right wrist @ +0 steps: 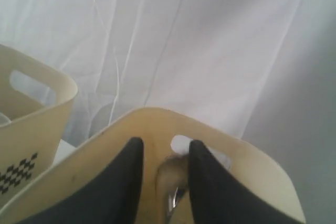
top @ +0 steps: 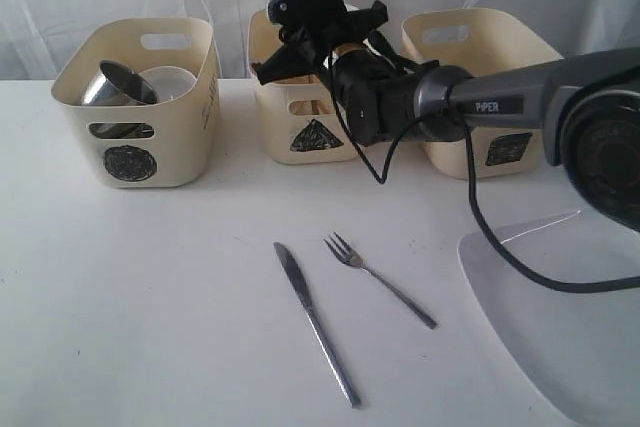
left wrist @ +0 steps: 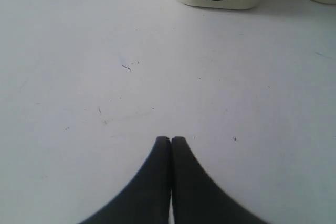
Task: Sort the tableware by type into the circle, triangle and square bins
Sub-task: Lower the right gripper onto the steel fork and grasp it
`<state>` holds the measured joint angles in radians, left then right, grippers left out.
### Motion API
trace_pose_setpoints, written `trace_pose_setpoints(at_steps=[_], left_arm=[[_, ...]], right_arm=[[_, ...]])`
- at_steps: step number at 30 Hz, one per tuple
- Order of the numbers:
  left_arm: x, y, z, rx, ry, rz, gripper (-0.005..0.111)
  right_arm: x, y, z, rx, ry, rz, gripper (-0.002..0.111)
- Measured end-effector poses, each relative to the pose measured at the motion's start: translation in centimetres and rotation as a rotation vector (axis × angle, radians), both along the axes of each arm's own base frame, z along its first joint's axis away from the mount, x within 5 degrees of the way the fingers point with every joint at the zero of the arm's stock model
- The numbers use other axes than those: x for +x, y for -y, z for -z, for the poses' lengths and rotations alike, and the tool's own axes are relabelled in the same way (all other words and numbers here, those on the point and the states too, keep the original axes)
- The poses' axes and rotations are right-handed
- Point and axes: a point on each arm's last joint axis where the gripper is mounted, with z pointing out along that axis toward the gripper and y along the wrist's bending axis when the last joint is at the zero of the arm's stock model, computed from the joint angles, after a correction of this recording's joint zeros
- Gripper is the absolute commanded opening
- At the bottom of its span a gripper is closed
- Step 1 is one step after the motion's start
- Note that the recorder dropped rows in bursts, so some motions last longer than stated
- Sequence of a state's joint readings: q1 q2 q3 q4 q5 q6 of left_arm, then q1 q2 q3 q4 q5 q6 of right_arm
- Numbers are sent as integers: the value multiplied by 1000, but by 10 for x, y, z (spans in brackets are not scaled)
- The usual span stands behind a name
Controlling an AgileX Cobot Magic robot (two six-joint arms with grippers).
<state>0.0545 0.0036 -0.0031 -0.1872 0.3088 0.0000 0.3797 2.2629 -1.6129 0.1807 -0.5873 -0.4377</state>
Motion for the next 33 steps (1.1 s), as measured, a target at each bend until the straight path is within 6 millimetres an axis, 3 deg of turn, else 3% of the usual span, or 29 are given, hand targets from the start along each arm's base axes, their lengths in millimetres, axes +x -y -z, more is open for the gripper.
trace_pose_setpoints(at_steps=[5, 11, 14, 17, 19, 22, 24, 33], left_arm=[[0, 0, 0, 0, 0, 0, 0], [0, 0, 0, 0, 0, 0, 0], [0, 0, 0, 0, 0, 0, 0], [0, 0, 0, 0, 0, 0, 0], [0, 0, 0, 0, 0, 0, 0], [0, 0, 0, 0, 0, 0, 0], [0, 0, 0, 0, 0, 0, 0], [0, 0, 0, 0, 0, 0, 0]], right_arm=[[2, 4, 1, 0, -8, 8, 44], [-9, 6, -42, -8, -76, -20, 42], [-28, 8, -74, -47, -229, -66, 30], [-58, 13, -100, -106, -466, -127, 4], [-81, 17, -107, -148, -661, -168, 0], [-105, 22, -101, -207, -888, -204, 0], [-114, 25, -85, -237, -1002, -212, 0], [-137, 38, -22, -392, -1297, -187, 0]])
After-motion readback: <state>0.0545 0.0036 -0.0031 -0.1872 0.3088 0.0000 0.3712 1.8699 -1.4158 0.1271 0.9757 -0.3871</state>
